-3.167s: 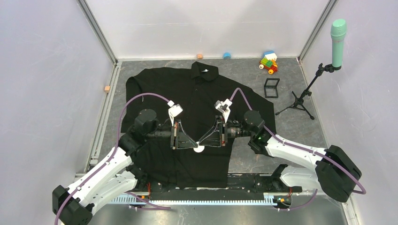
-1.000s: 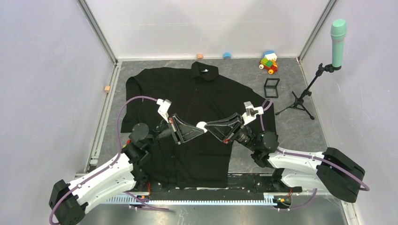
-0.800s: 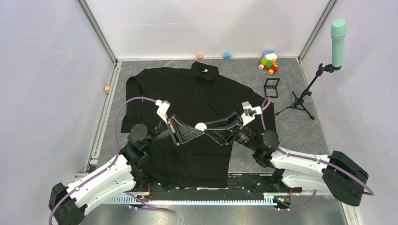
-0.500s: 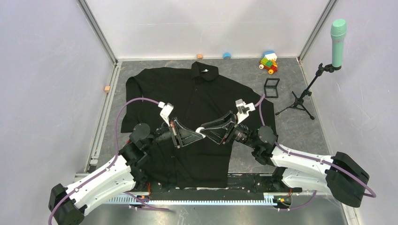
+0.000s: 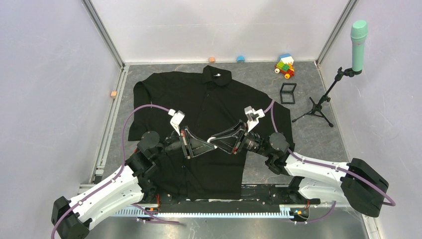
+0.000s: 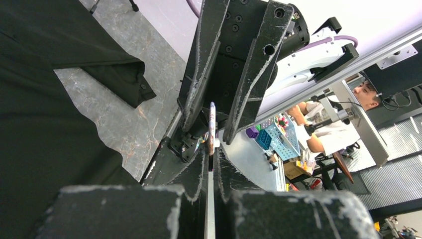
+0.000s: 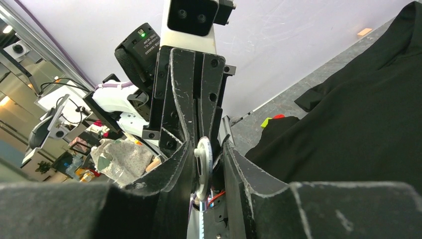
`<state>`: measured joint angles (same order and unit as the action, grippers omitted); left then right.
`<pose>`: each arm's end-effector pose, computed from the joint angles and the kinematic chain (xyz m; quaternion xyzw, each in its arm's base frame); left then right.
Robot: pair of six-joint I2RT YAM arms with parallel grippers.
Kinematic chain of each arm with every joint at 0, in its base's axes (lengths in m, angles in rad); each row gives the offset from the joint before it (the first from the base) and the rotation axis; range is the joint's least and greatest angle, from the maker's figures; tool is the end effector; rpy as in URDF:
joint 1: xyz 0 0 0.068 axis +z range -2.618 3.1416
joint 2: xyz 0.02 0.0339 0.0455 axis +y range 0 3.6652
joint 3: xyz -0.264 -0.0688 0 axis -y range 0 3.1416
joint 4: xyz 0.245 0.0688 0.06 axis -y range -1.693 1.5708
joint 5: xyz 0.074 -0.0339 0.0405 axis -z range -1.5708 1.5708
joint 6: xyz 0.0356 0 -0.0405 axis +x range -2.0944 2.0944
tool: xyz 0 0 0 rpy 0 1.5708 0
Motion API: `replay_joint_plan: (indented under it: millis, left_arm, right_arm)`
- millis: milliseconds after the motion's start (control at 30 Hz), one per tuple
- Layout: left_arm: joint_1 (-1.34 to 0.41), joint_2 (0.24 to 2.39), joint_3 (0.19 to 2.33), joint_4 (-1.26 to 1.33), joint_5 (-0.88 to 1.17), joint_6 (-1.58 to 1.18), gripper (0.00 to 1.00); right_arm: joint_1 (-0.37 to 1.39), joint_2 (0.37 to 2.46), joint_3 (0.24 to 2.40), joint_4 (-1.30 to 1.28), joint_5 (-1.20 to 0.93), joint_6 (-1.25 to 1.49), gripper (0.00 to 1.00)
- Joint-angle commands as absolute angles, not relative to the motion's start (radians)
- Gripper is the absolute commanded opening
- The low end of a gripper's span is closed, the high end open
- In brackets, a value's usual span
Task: Pin the brooch onto the clothing
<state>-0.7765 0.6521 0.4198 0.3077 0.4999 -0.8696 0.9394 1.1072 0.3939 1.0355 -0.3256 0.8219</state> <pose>0.1074 -0.1294 0.2836 0.1505 0.6665 -0.6353 0.3598 0.1258 0.1913 0.2688 -0.1652 0.5681 0.6777 0.4367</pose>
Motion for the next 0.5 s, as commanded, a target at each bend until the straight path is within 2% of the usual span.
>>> replay_joint_plan:
  millis: [0, 467]
  left_arm:
    - [-0.779, 0.647, 0.455, 0.310, 0.490, -0.827, 0.02]
    - [-0.779, 0.651, 0.460, 0.310, 0.478, -0.828, 0.02]
  right_arm:
    - [0.938, 1.058, 0.381, 1.050, -0.317, 0.804, 0.35]
    - [0.937, 1.063, 0.383, 1.009, -0.331, 0.784, 0.24]
